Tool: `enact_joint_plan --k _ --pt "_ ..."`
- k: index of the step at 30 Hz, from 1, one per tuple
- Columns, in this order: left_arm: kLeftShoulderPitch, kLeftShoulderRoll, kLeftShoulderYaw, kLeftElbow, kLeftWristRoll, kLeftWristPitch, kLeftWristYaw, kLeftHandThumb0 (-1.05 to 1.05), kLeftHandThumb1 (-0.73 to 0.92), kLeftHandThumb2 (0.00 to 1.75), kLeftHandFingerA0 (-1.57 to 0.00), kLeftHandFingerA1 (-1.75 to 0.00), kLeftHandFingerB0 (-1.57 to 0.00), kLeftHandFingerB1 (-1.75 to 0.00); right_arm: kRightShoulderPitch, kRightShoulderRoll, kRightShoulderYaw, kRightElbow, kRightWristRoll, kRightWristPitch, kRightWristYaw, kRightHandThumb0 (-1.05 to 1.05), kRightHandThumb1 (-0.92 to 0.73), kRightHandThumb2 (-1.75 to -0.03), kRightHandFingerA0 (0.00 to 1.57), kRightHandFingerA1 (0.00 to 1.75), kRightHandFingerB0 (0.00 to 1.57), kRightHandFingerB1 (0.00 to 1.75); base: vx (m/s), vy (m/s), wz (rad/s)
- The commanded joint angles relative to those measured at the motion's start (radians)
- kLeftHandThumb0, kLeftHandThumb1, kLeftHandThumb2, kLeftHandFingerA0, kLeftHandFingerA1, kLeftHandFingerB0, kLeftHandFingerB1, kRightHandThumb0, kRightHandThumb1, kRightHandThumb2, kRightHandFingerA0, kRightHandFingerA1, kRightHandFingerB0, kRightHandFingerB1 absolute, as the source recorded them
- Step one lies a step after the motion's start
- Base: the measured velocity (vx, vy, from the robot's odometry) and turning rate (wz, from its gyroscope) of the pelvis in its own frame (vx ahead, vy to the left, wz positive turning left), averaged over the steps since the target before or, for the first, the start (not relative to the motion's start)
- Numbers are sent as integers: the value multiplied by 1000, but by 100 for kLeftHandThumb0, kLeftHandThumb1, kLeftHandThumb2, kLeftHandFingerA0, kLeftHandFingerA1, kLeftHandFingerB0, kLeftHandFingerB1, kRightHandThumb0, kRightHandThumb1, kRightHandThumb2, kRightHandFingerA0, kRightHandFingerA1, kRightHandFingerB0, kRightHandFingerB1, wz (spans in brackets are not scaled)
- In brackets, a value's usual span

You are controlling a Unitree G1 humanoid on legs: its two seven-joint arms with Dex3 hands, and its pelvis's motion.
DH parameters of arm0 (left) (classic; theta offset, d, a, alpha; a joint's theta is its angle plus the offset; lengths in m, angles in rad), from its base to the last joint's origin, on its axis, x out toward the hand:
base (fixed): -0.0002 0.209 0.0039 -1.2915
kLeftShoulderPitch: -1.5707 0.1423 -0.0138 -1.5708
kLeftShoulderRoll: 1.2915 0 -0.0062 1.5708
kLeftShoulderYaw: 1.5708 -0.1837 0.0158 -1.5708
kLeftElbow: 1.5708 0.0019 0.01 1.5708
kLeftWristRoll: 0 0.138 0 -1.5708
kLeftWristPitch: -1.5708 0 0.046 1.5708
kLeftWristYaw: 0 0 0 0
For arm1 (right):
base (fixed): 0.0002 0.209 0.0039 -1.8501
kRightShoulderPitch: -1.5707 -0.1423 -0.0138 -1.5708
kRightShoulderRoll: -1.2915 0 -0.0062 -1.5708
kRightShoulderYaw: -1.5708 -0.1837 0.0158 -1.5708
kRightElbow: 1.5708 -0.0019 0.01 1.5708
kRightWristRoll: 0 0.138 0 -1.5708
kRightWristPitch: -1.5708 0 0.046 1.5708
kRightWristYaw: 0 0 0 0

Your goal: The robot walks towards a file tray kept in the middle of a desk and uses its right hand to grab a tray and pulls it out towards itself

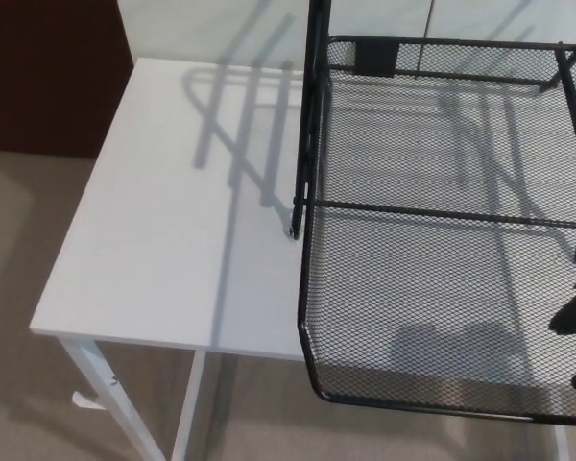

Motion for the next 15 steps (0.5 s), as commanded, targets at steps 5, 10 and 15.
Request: enact_joint_plan --k 5,10,15 --pt "-100 22 8 57 -10 22 -50 -31 48 55 -57 -41 -41 -35 -909 -796 -1071 716 1614 1131 1313 -24 -50 -55 100 59 74 52 0 0 0" --pt "-130 26 8 13 -7 53 -58 -39 40 67 -51 -50 -36 -44 -914 -883 -1119 666 1350 1100 1238 -50 -49 -58 116 55 101 51 0 0 0" --pt "-145 22 0 28 -5 24 -59 -30 48 55 -58 -42 -41 -35 -913 -921 -1144 696 1326 1106 1268 -50 -49 -58 116 55 101 51 0 0 0"
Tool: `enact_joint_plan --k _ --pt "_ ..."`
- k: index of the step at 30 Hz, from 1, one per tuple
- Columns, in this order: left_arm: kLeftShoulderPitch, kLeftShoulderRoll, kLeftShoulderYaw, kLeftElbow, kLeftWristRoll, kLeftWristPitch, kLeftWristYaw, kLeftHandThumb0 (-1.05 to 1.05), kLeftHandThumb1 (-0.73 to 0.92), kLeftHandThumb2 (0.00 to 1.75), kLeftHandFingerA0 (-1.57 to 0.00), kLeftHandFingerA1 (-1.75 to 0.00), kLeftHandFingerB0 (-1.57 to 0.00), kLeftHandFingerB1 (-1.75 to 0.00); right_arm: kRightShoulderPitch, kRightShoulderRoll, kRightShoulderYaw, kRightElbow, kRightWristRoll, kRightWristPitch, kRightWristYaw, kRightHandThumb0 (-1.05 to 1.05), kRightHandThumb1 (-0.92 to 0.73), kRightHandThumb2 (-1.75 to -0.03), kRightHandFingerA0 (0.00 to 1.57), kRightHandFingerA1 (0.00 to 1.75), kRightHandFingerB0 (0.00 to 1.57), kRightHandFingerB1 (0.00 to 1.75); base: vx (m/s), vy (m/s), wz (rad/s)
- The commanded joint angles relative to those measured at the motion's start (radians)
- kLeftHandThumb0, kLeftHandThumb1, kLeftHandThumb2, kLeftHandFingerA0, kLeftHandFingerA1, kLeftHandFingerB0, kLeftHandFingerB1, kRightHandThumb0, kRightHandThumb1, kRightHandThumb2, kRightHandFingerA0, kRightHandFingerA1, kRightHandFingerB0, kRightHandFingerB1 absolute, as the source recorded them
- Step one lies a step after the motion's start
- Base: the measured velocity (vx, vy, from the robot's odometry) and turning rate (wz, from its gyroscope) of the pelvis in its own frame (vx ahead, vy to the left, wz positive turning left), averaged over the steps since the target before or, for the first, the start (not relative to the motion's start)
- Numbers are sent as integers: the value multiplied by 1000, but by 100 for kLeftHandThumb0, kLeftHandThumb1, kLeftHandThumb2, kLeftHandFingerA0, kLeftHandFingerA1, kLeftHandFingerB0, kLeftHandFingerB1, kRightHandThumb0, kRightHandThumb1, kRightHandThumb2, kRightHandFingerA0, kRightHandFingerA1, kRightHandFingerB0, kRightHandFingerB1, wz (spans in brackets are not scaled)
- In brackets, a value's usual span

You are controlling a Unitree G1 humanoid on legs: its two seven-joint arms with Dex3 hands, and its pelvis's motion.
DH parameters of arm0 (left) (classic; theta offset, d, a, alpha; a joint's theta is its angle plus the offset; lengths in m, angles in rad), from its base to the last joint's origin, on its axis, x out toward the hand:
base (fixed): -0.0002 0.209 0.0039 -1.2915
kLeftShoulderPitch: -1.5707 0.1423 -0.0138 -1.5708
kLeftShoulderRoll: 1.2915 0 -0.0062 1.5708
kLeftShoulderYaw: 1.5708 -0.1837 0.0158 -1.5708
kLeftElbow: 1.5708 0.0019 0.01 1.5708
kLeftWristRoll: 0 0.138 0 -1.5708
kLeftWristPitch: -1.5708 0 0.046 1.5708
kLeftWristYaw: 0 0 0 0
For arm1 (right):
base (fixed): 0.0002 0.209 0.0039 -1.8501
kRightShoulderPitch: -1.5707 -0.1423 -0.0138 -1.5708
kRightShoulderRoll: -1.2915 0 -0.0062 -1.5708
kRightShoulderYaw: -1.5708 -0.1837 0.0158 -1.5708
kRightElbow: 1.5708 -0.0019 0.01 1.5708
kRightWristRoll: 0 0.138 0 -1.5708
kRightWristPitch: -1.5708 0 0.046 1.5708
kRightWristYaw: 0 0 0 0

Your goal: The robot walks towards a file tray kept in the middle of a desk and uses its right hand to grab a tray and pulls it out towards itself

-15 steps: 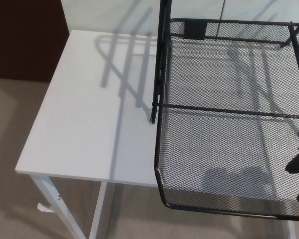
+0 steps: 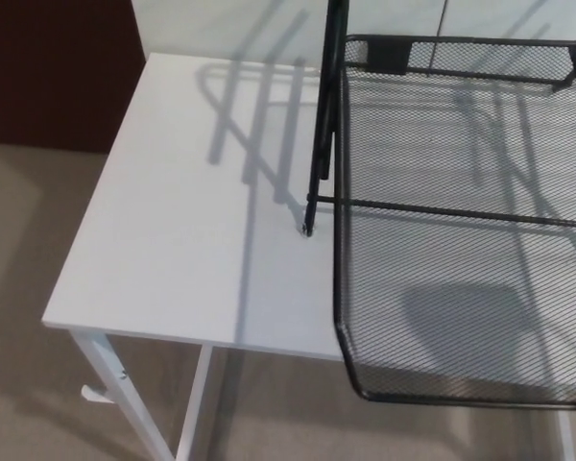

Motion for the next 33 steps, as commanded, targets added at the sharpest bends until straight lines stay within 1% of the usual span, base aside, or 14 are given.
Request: enact_joint_plan --k 1,3,4,7,9,12,13,14,22,24,27,29,30,33 --pt "-96 23 0 27 -6 22 -61 -30 48 55 -58 -42 -41 -35 -659 -689 -1026 513 1007 1107 1031 -50 -49 -58 116 55 101 51 0 0 0" --pt "-108 22 1 9 -9 50 -69 -30 49 55 -57 -41 -40 -35 -661 -698 -1032 524 1010 1105 1030 -50 -49 -58 116 55 101 51 -2 12 3" --pt "-120 22 -2 2 -4 60 -70 -40 40 68 -52 -50 -36 -44 -666 -703 -1035 530 1009 1103 1030 -50 -49 -58 116 55 101 51 0 0 0" --pt "-144 21 -4 -16 2 84 -70 -32 51 58 -57 -42 -40 -36 -678 -717 -1035 548 1010 1099 1029 -50 -49 -58 116 55 101 51 0 0 0" --pt "-158 19 2 -11 -11 81 -78 -36 42 65 -50 -49 -35 -42 -683 -725 -1039 556 1011 1100 1029 -50 -49 -58 116 55 101 51 0 0 0" --pt "-170 22 3 -16 -18 85 -93 -28 51 56 -54 -41 -38 -34 -689 -737 -1040 568 1014 1101 1031 -50 -49 -58 116 55 101 51 0 0 0" --pt "-173 22 0 -14 -13 84 -89 -37 42 66 -49 -49 -34 -42 -689 -741 -1042 572 1014 1104 1033 -50 -49 -58 116 55 101 51 0 0 0" --pt "-175 21 0 -13 -13 84 -88 -29 51 55 -55 -41 -38 -34 -689 -743 -1043 575 1014 1105 1034 -50 -49 -58 116 55 101 51 0 0 0" --pt "-187 16 -4 -14 -8 87 -82 -29 50 55 -56 -42 -39 -35 -683 -765 -1059 604 1009 1113 1053 -50 -49 -58 116 55 101 51 0 0 0" --pt "-196 17 -6 -13 -4 95 -80 -39 40 67 -51 -50 -36 -44 -680 -768 -1067 608 1004 1117 1058 -50 -49 -58 116 55 101 51 0 0 0" --pt "-202 22 -4 -13 -2 98 -80 -31 49 55 -58 -41 -41 -35 -679 -773 -1066 613 1012 1119 1055 -50 -49 -58 116 55 101 51 0 0 0" --pt "-203 24 -4 -14 -2 99 -81 -40 40 68 -51 -50 -36 -44 -680 -774 -1062 615 1022 1121 1050 -50 -49 -58 116 55 101 51 0 0 0" --pt "-203 25 -5 -11 1 97 -80 -32 49 55 -57 -41 -40 -34 -681 -775 -1060 615 1027 1123 1048 -50 -49 -58 116 55 101 51 0 0 0" --pt "-202 24 -5 6 -1 81 -80 -32 50 55 -57 -41 -40 -35 -680 -780 -1056 615 1036 1130 1046 -50 -49 -58 116 55 101 51 0 0 0"
